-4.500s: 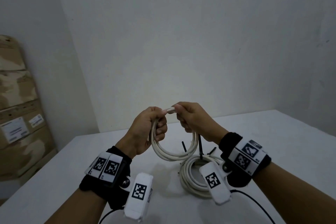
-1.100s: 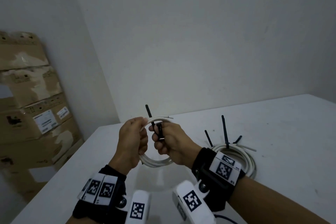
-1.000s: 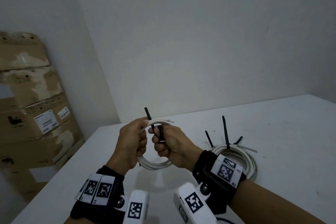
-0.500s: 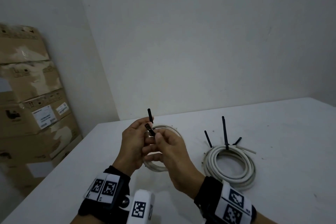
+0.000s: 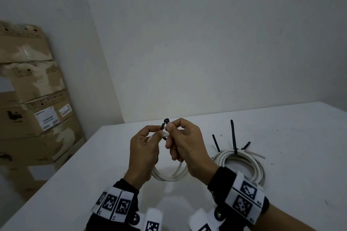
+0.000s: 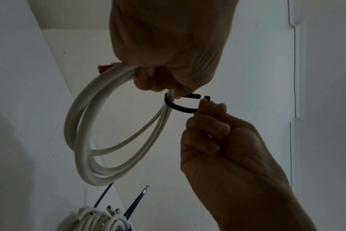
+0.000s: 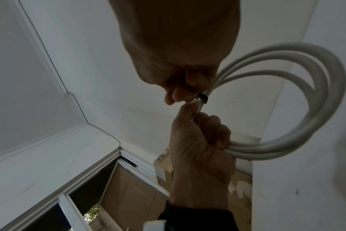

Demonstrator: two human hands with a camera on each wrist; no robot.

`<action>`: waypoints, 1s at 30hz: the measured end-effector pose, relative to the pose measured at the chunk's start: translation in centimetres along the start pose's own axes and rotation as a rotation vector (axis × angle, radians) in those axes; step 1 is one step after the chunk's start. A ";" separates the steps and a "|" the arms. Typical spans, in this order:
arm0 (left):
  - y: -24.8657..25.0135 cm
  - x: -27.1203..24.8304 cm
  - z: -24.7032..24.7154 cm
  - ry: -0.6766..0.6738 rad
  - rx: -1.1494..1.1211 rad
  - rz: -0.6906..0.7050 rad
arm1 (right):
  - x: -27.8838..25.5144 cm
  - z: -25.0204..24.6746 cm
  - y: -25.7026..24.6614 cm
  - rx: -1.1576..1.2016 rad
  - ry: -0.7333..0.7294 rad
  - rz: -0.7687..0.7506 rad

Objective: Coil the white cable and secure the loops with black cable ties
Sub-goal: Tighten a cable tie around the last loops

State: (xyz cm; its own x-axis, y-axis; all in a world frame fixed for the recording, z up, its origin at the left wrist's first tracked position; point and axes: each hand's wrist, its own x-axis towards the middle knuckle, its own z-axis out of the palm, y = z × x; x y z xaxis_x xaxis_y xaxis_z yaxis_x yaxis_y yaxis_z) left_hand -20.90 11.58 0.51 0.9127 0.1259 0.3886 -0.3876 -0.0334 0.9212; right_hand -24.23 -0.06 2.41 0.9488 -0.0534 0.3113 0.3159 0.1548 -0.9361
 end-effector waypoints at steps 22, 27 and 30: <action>-0.5 -0.9 0.3 -0.004 0.100 0.150 | -0.6 0.5 0.9 -0.004 0.014 0.019; -0.9 -0.6 0.0 0.033 0.095 0.116 | -0.6 0.2 1.1 0.001 0.005 -0.019; -0.9 -0.5 0.0 0.039 0.094 0.117 | -0.6 0.2 1.1 0.008 0.000 -0.010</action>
State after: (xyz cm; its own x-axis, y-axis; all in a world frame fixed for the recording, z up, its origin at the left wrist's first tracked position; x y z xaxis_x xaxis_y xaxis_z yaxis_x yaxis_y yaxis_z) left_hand -21.04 11.55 -0.52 0.8557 0.1537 0.4942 -0.4757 -0.1425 0.8680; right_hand -24.49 0.36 1.24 0.9456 -0.0552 0.3207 0.3254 0.1619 -0.9316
